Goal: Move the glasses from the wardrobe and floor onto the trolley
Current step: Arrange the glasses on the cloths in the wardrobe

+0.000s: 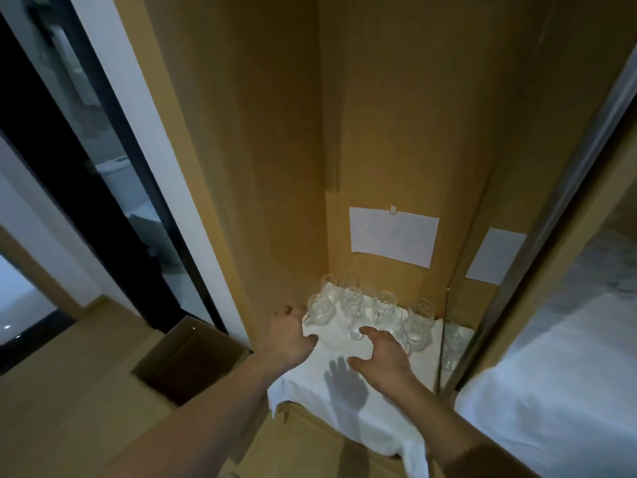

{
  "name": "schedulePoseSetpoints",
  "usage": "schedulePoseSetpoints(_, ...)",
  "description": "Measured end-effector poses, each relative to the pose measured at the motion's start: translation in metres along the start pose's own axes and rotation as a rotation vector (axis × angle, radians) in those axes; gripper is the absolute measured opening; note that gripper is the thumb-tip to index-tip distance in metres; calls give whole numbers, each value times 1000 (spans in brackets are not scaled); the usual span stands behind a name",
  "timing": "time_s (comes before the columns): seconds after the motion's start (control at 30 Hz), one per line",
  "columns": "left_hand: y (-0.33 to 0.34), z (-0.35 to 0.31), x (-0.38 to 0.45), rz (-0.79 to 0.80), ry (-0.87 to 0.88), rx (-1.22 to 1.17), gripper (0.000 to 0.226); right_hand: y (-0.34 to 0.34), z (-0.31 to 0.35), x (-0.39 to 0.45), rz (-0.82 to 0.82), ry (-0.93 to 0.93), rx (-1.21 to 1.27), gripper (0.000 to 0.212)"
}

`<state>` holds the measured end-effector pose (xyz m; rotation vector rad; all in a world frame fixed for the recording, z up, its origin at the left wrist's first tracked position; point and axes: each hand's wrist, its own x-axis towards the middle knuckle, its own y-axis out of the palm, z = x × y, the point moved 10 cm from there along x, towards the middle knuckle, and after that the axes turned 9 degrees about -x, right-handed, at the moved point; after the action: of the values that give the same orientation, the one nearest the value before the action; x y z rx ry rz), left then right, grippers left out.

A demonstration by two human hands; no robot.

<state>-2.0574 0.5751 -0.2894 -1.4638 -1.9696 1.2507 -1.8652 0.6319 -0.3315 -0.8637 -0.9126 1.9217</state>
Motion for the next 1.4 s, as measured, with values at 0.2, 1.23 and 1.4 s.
schedulePoseSetpoints(0.2,12,-4,51,32,-29,47,65,5,-25,48,43,36,49,68)
schedulePoseSetpoints(1.23,167,165,333,316,-407,-153,69,175,-131,277,235,614,198,74)
schedulePoseSetpoints(1.4,214,194,360,342,-453,-119,70,222,-172,300,241,729,290,77)
